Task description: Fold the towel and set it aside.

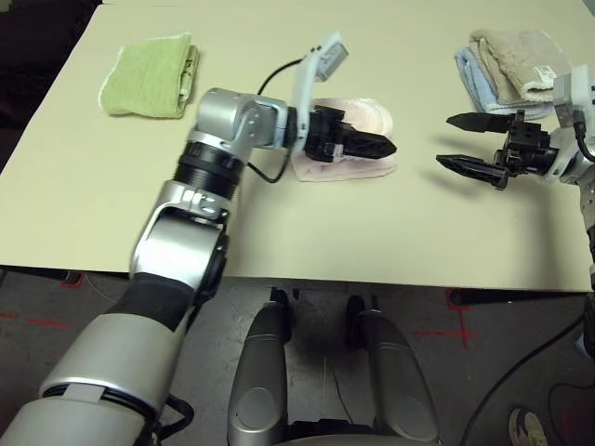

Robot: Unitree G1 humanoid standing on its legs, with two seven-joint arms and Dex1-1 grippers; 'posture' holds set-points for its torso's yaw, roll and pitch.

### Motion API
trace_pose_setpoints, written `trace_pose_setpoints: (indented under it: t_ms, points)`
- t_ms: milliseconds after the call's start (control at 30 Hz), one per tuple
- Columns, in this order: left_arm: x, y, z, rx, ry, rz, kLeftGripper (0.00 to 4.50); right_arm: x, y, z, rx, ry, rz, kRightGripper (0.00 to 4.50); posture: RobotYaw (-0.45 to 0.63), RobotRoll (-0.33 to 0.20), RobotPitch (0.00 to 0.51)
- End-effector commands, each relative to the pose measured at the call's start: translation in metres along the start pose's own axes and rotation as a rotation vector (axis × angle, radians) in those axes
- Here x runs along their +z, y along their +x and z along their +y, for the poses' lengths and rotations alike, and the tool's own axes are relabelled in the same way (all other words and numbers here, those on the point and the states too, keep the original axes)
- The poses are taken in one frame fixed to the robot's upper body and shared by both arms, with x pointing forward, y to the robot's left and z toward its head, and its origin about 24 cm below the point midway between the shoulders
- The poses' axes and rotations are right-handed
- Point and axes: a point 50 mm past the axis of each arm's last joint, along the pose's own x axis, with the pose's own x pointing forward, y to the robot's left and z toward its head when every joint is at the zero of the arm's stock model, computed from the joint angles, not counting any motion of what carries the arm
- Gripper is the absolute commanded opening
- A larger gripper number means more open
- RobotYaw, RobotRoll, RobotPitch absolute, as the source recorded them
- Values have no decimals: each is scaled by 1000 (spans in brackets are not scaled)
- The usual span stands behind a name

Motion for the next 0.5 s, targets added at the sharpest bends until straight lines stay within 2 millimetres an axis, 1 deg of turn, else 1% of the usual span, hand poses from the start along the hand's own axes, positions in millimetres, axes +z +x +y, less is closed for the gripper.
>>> trace_pose_setpoints:
  t_ms: [33, 133, 200, 300, 333, 433, 500]
  points:
    - [14, -15, -9, -107, 133, -42, 4481, 5, 9, -1, 23, 11, -29, 4500, 109, 0, 306]
    - [24, -35, -9, -93, 204, -117, 4481, 11, 18, -3, 28, 26, -75, 4500, 115, 0, 302]
    - [25, -44, -8, -75, 252, -153, 4481, 14, 23, -4, 35, 39, -101, 4500, 122, 0, 299]
    - [19, -54, -4, -57, 299, -183, 4481, 17, 32, -3, 63, 46, -119, 4500, 126, 0, 298]
    - [14, -56, -2, -55, 316, -180, 4481, 17, 35, -3, 78, 48, -121, 4500, 133, 0, 298]
    - [-5, -60, 5, -42, 361, -160, 4500, 20, 42, -3, 117, 45, -123, 3838, 136, 0, 298]
    - [-14, -60, 7, -51, 396, -130, 4500, 22, 43, -4, 127, 39, -120, 3146, 137, 0, 298]
